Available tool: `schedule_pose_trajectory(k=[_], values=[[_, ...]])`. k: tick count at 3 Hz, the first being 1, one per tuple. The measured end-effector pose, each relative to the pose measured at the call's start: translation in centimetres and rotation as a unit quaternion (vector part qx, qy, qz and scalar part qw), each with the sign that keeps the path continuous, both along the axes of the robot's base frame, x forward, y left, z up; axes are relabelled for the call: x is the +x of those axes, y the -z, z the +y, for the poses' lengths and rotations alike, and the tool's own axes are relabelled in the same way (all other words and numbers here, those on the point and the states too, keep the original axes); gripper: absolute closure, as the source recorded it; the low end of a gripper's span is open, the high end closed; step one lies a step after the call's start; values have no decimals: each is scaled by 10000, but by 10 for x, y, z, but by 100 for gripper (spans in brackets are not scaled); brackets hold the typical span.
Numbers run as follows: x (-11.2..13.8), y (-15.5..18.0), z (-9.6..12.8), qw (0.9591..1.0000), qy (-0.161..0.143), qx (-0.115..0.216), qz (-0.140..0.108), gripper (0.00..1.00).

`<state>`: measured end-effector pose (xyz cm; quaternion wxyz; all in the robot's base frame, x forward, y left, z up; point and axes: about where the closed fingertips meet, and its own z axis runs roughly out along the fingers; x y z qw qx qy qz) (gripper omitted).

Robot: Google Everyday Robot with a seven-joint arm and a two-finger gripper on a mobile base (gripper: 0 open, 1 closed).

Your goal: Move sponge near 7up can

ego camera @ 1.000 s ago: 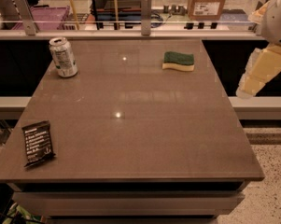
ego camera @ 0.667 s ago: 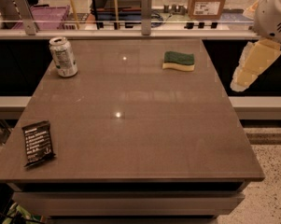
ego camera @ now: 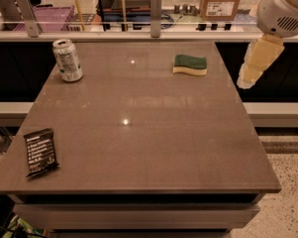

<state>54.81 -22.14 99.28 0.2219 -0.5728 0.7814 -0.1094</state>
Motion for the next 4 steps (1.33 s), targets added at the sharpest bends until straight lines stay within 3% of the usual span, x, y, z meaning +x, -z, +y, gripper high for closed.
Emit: schedule_pose_trajectory(k=[2, 4], values=[[44, 6, -1, 9990, -170, -159, 391, 0], [86, 10, 5, 9973, -352, -249, 591, 0]])
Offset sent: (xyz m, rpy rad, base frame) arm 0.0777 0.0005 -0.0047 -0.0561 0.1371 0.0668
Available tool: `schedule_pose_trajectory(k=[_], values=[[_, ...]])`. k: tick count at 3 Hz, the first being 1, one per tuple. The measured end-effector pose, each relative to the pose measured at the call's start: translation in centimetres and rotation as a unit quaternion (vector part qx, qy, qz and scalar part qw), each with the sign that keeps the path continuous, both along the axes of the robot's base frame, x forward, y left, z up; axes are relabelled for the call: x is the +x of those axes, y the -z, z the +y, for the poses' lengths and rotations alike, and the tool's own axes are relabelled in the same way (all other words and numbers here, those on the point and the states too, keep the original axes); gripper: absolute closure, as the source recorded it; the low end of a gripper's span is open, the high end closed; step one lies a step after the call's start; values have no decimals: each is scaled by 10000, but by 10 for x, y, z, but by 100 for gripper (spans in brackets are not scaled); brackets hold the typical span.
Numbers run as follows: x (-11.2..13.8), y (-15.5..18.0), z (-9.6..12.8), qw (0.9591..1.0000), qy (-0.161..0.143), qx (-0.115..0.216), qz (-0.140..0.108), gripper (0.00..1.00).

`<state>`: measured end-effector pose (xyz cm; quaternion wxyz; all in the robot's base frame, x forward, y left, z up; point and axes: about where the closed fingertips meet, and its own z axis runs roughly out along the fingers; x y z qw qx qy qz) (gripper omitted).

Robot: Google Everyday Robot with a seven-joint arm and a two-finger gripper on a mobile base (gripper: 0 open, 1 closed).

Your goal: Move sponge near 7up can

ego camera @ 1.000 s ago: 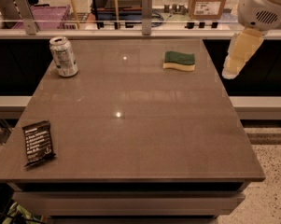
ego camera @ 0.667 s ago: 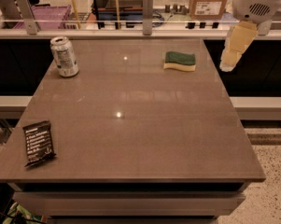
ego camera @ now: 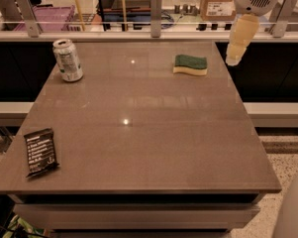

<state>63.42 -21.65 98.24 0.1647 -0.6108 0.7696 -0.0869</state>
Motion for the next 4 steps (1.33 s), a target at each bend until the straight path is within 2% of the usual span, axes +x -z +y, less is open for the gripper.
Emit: schedule_pose_trajectory(k=[2, 4], values=[[39, 30, 16, 9993, -230, 115, 269, 0], [67, 57, 29, 9982, -361, 170, 451, 0]])
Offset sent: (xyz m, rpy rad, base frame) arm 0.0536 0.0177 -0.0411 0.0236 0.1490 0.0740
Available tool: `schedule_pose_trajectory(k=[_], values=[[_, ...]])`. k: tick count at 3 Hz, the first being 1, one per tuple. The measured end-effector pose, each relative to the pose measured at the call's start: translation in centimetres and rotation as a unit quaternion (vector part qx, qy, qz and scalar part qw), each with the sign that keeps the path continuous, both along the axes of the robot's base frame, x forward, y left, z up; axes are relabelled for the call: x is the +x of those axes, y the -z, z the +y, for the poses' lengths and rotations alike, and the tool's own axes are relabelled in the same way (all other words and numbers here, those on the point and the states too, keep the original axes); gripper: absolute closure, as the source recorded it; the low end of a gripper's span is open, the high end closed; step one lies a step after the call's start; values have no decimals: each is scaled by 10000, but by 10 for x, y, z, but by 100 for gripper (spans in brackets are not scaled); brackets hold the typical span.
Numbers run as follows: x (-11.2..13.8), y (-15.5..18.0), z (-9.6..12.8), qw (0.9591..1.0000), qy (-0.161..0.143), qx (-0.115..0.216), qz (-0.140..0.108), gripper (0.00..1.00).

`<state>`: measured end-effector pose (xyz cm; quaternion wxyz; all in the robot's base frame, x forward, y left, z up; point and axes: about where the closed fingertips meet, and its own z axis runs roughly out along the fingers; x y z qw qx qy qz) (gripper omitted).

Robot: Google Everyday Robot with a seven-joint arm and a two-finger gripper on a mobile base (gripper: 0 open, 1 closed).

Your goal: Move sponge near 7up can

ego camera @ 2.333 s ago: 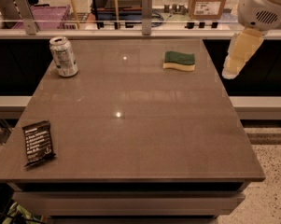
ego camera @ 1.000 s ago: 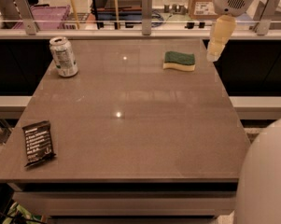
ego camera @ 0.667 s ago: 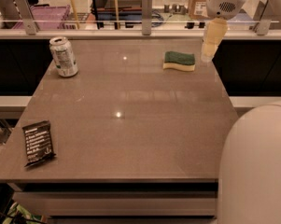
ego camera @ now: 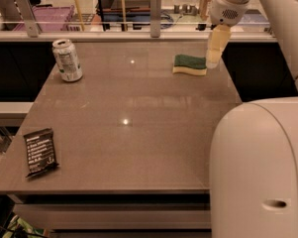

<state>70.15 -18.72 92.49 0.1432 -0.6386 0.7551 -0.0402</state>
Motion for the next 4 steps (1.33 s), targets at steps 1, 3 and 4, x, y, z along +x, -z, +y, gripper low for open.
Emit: schedule_pose_trajectory(k=[1, 3, 4], values=[[10, 15, 3, 10000, -28, 31, 87, 0], [27, 45, 6, 9995, -58, 128, 275, 0], [31, 58, 9, 9991, -97, 158, 372, 0]])
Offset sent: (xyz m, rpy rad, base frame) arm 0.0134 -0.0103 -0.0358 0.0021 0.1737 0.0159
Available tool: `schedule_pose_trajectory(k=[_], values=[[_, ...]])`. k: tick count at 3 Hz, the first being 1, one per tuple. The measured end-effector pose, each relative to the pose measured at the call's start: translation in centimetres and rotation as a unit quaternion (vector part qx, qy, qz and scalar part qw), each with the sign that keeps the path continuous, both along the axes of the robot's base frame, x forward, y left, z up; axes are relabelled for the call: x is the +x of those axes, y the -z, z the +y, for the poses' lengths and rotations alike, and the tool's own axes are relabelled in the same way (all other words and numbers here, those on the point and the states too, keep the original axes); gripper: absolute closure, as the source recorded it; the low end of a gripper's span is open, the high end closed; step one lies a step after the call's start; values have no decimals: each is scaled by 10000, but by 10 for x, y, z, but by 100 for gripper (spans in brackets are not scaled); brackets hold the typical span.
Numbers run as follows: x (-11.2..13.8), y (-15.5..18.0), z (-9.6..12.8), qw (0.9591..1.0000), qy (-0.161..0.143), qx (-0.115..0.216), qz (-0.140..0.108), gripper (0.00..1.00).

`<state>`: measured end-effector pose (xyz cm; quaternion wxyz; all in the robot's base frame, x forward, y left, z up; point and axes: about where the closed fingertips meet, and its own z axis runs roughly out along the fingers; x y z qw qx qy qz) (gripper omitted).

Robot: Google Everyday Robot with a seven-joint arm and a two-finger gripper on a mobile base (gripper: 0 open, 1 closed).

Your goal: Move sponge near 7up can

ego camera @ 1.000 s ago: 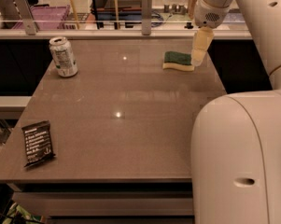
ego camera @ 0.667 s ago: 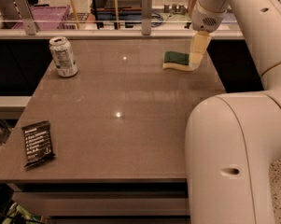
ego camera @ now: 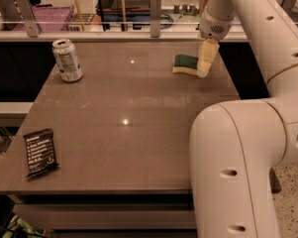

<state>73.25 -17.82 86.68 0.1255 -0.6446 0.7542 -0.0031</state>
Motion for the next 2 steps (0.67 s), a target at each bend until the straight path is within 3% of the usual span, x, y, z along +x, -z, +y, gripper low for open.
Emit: schedule_pose_trajectory(k=[2], values=[[7, 13, 3, 10000, -34, 38, 75, 0]])
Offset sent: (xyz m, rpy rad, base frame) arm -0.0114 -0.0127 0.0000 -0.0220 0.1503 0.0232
